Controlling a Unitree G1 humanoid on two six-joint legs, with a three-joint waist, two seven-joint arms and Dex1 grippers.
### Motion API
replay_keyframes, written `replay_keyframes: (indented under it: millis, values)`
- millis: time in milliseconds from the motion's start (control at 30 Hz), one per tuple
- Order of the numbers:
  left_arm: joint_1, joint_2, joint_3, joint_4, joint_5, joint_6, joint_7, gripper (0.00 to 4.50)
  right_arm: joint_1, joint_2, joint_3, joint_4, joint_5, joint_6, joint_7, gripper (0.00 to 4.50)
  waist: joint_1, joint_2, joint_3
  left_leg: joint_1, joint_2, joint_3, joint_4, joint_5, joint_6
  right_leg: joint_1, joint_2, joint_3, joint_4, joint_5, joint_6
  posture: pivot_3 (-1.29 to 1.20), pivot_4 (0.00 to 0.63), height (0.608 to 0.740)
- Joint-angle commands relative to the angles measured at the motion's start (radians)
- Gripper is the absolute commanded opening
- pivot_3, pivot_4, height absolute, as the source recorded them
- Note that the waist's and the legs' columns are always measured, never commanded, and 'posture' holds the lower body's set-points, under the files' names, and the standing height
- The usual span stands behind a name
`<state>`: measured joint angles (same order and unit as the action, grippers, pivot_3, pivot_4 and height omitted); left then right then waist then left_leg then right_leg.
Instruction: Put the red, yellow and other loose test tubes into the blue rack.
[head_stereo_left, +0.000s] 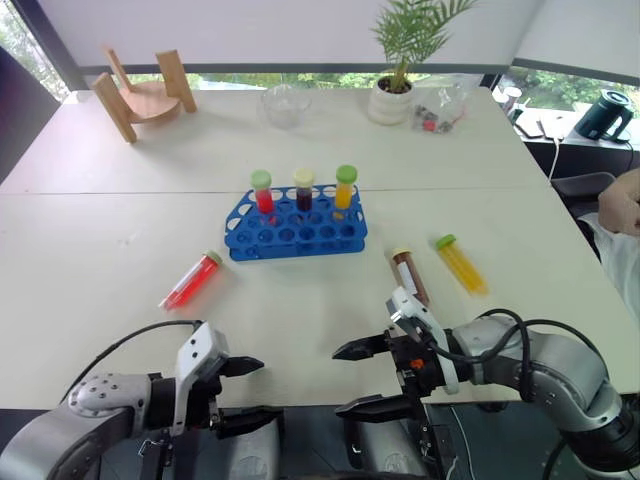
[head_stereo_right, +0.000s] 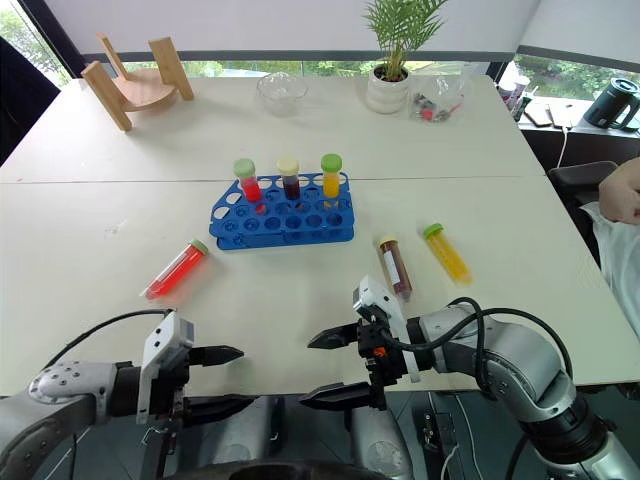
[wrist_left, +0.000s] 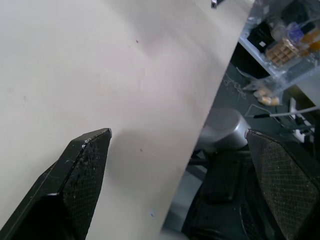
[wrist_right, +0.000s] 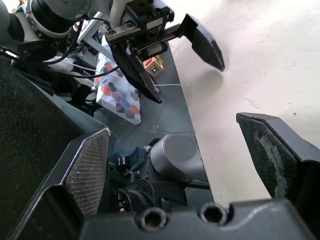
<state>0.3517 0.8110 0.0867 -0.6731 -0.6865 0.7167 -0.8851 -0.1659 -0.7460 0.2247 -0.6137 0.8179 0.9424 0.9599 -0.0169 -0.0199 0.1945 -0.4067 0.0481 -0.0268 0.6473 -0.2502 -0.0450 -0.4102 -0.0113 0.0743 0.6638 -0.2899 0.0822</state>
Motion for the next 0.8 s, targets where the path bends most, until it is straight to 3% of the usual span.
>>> replay_keyframes:
  millis: [33,800]
  values:
    - [0.003,-0.005,-0.005,-0.029,-0.019,-0.002,0.002,4.41,-0.016,0.004,0.004,-0.017,-0.010,-0.025,0.003,4.50,0.000,0.000,0.000,0.000,0.000,0.000,0.000,0.000,0.000,0.000,0.000,0.000,0.000,0.000,0.000,0.00,0.150,0.740]
    - [-0.034,-0.024,-0.029,0.021,0.032,-0.032,0.039,4.41,-0.040,-0.020,-0.043,0.019,-0.020,-0.020,0.008,4.50,0.000,0.000,0.000,0.000,0.000,0.000,0.000,0.000,0.000,0.000,0.000,0.000,0.000,0.000,0.000,0.00,0.150,0.740]
